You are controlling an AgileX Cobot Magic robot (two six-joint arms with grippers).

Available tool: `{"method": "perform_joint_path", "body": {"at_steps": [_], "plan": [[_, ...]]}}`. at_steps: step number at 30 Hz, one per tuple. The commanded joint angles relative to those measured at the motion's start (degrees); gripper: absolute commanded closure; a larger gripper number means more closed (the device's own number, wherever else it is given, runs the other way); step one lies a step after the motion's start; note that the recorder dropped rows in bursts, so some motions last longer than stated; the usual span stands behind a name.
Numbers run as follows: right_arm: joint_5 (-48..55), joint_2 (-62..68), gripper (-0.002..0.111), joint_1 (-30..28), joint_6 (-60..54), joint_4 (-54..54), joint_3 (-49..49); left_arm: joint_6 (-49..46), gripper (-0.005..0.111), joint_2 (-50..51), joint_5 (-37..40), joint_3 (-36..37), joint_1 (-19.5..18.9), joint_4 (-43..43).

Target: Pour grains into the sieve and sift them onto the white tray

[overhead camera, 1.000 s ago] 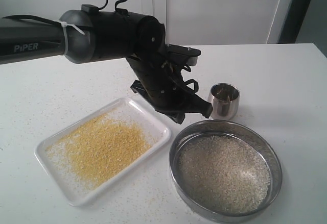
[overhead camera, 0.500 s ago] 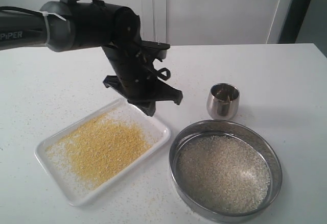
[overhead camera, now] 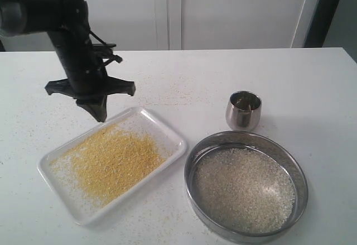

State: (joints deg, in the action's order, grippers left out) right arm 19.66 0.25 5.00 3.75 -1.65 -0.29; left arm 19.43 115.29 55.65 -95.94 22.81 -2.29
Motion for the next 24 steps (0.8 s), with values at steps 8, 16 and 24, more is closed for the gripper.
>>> {"method": "perform_joint_path", "body": {"at_steps": [8,16,24], "plan": [[-0.4,-0.3,0.108,-0.3,0.0,-0.1,0.3,-3.1,0.107,-1.2,7.2,0.0,-10.0,-0.1],[-0.4,-0.3,0.108,-0.3,0.0,-0.1,0.3,-9.0,0.107,-6.1,5.2,0.8,-15.8,-0.1],[-0.4,-0.3,0.108,-0.3,0.0,-0.1,0.3,-16.0,0.107,-15.1,-2.5,9.3,-20.5,-3.0]]}}
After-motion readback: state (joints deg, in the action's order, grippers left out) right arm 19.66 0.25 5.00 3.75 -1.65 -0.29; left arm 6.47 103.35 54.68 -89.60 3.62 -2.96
